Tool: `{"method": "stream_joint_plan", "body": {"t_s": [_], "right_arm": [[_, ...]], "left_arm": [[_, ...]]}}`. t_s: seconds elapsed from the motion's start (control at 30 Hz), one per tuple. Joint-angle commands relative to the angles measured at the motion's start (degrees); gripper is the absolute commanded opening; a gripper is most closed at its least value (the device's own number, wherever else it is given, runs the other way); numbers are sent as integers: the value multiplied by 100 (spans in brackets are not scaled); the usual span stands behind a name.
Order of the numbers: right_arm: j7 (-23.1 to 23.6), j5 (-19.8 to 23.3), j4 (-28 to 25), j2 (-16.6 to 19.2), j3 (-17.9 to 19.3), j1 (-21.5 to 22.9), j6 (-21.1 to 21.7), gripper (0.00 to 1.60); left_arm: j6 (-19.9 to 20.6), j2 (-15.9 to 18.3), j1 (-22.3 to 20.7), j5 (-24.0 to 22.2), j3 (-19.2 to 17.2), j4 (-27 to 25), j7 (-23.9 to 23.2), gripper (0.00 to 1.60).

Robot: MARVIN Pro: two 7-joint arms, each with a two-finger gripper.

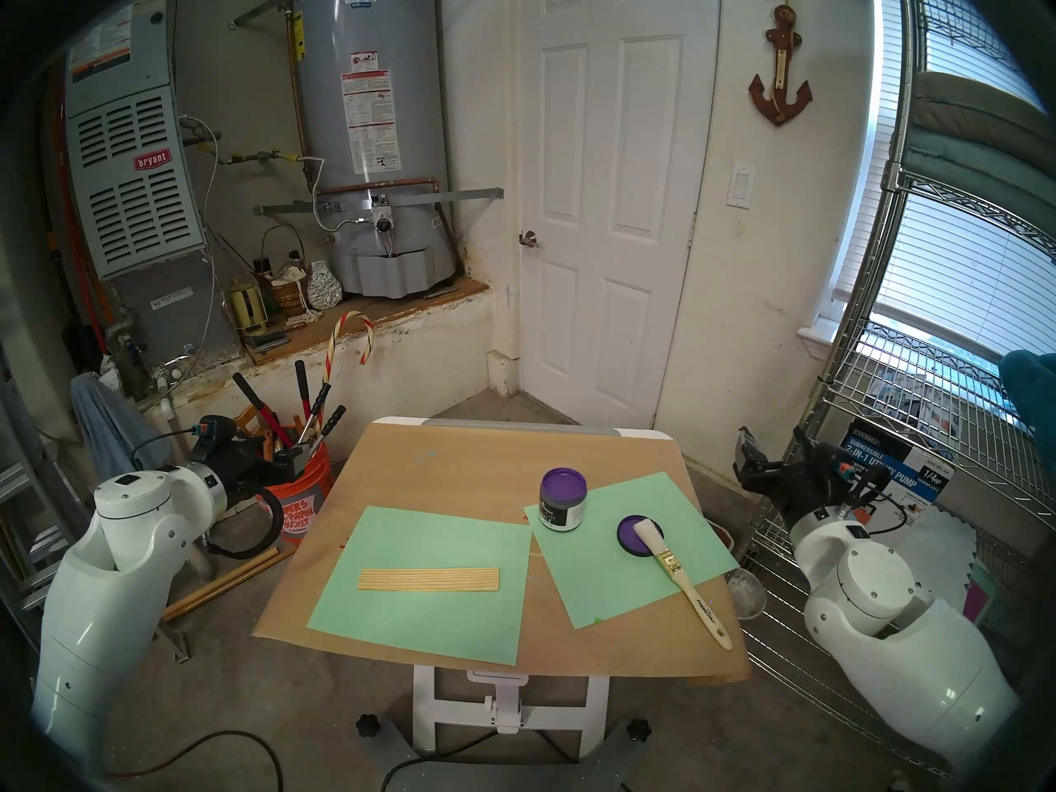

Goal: Pick up brush, dip the brush into paint, and paint the wood

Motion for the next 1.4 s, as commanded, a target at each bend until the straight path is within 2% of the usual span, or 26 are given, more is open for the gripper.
{"method": "stream_joint_plan", "body": {"t_s": [0.0, 0.27, 0.3, 0.5, 0.57, 0.6, 0.67, 0.7, 0.77, 1.07, 1.37], "right_arm": [[451, -108, 67, 177, 119, -631, -183, 160], [1020, -275, 178, 291, 120, -1306, -318, 160], [1095, -293, 202, 289, 81, -1259, -330, 160], [1582, -380, 229, 394, 205, -1770, -536, 160], [1738, -416, 204, 445, 333, -2003, -639, 160], [1794, -426, 226, 431, 330, -1930, -662, 160], [1956, -467, 202, 497, 469, -2199, -744, 160], [2024, -486, 231, 494, 448, -2156, -740, 160], [2176, -527, 203, 526, 567, -2416, -805, 160], [2964, -746, 60, 484, 899, -3042, -1176, 160], [3768, -949, 28, 219, 1695, -3708, -1680, 160]], "left_arm": [[-19, 16, -48, 0, -35, -58, -1, 160], [-19, 18, -51, 0, -29, -50, -1, 160], [-19, 18, -52, 0, -28, -49, -1, 160], [-20, 19, -54, 0, -25, -43, -1, 160], [-20, 19, -55, 0, -24, -43, -1, 160], [-20, 19, -55, 0, -24, -43, -1, 160], [-21, 20, -56, 0, -23, -42, -1, 160], [-21, 20, -56, 0, -23, -42, -1, 160], [-21, 20, -57, 0, -22, -41, -1, 160], [-23, 22, -60, 0, -23, -45, -1, 160], [-24, 23, -57, -3, -34, -64, 0, 160]]}}
